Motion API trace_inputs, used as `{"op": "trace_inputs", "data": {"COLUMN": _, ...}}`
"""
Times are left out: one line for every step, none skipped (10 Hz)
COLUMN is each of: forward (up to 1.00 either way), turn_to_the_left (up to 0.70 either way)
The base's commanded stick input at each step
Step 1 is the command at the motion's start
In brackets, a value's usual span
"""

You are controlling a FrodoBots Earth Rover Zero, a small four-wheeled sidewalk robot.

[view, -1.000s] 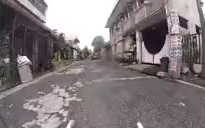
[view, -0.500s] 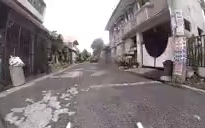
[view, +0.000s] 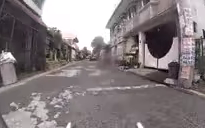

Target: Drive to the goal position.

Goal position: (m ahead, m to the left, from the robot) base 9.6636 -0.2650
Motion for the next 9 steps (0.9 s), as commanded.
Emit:
{"op": "trace_inputs", "data": {"forward": 0.7, "turn_to_the_left": 0.0}}
{"op": "trace_inputs", "data": {"forward": 0.7, "turn_to_the_left": 0.0}}
{"op": "trace_inputs", "data": {"forward": 0.7, "turn_to_the_left": 0.0}}
{"op": "trace_inputs", "data": {"forward": 0.7, "turn_to_the_left": 0.0}}
{"op": "trace_inputs", "data": {"forward": 0.7, "turn_to_the_left": 0.0}}
{"op": "trace_inputs", "data": {"forward": 0.7, "turn_to_the_left": 0.0}}
{"op": "trace_inputs", "data": {"forward": 0.7, "turn_to_the_left": 0.0}}
{"op": "trace_inputs", "data": {"forward": 0.7, "turn_to_the_left": 0.0}}
{"op": "trace_inputs", "data": {"forward": 0.7, "turn_to_the_left": 0.0}}
